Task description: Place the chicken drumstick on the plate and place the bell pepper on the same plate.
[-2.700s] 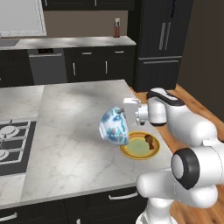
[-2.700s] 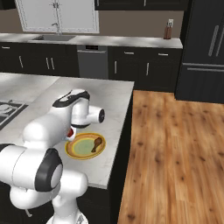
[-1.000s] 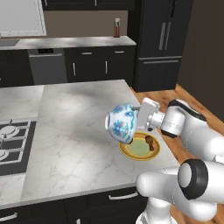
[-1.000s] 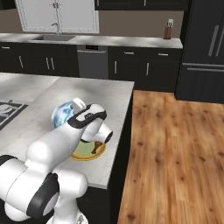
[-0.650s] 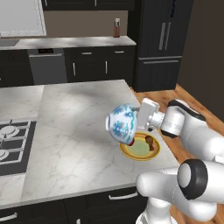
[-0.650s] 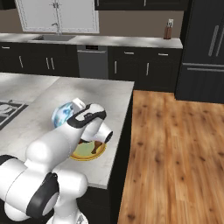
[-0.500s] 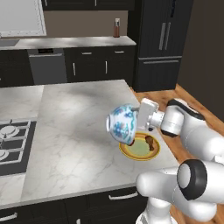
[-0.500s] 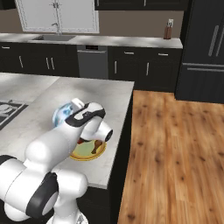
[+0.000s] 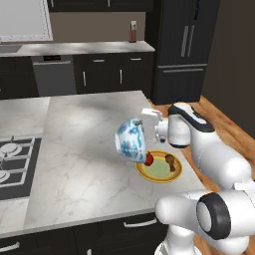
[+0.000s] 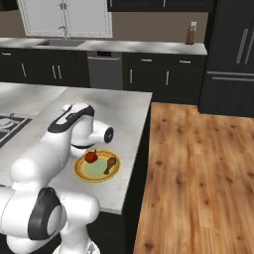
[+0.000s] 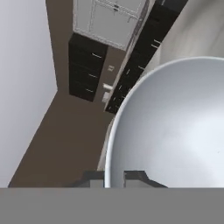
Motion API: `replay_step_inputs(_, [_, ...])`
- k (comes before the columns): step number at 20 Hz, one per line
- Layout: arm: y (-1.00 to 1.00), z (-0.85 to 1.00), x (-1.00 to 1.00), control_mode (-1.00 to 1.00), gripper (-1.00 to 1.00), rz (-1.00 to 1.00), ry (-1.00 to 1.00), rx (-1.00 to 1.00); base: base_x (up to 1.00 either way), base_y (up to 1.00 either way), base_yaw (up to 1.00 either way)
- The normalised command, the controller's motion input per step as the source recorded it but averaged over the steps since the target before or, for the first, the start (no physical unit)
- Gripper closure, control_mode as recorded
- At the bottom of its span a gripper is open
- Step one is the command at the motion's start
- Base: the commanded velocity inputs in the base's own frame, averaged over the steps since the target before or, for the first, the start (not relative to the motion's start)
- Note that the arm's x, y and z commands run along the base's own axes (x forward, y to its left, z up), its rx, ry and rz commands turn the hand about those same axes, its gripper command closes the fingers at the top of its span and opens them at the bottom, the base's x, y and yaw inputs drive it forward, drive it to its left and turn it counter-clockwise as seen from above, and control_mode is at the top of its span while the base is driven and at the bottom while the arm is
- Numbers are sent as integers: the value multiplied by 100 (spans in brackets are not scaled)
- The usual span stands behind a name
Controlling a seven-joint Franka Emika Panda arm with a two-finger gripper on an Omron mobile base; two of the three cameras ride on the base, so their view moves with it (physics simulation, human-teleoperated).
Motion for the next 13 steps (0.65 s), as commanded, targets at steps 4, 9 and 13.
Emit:
replay_step_inputs(4, [100, 0, -3, -100, 100, -2, 4, -40, 0, 0, 0])
replay_step_inputs(9, [97, 5, 0, -100, 100, 0, 8, -39, 0, 0, 0])
replay_step_inputs(13, [67, 10, 0, -100, 100, 0, 10, -38, 0, 0, 0])
